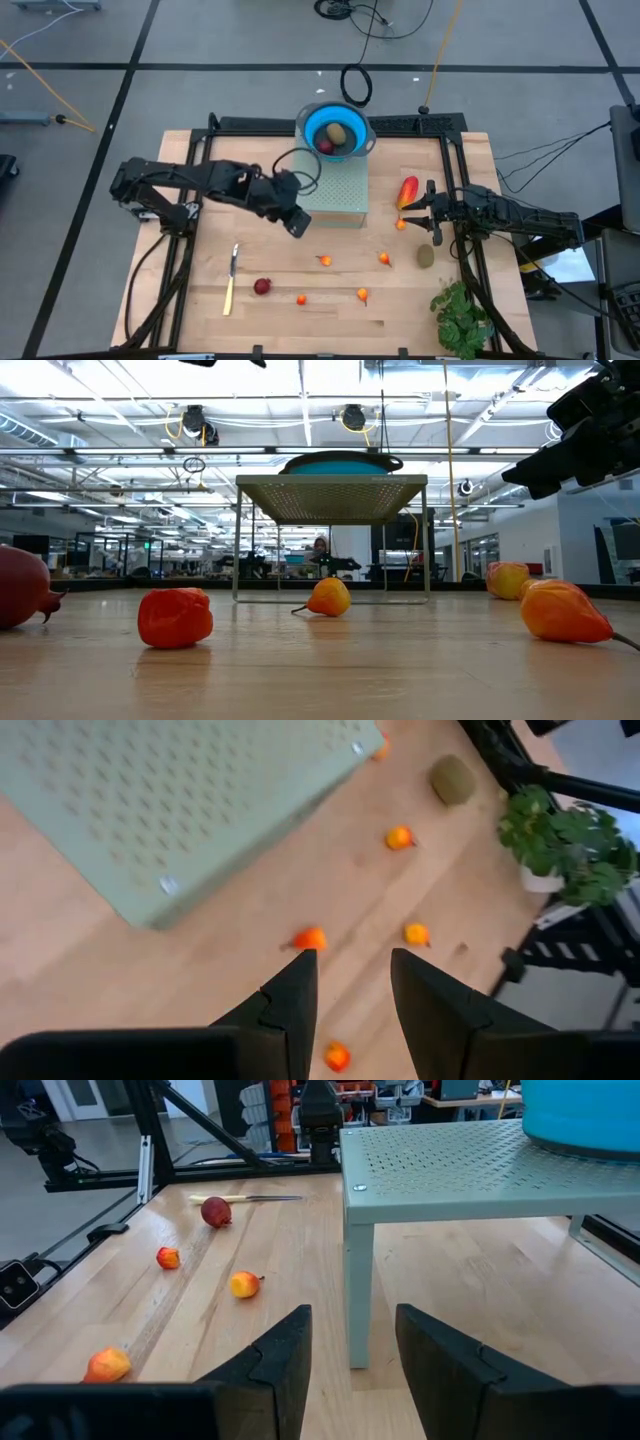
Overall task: Pick & Place Fruit
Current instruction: Put the pomegranate into the blue strainer bowl on the shelf
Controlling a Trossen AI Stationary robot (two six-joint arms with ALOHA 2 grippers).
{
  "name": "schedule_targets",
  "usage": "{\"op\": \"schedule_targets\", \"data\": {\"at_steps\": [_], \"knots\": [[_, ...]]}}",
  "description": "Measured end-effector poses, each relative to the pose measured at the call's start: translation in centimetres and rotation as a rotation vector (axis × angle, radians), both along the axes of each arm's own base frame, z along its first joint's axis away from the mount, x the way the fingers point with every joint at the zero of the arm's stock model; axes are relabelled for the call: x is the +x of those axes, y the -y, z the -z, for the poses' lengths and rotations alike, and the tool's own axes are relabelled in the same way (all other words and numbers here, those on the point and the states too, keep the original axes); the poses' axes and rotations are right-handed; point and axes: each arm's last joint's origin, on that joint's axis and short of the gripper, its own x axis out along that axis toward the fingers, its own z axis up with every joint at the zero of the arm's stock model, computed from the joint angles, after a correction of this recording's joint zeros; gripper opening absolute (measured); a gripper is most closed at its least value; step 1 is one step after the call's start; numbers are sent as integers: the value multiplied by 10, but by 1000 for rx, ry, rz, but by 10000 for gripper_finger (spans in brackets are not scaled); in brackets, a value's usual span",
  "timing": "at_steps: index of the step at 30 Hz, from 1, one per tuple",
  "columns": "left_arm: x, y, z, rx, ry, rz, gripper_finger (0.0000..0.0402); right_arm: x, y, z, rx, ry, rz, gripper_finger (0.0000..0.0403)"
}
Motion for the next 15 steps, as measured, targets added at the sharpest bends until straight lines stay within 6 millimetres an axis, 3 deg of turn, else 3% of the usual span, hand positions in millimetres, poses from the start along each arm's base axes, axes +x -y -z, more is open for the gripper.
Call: {"op": "schedule_targets", "data": {"at_steps": [15], "knots": [[-12,53,0,-162,-6,-80,127,0,0,0,0,0,0,139]]}}
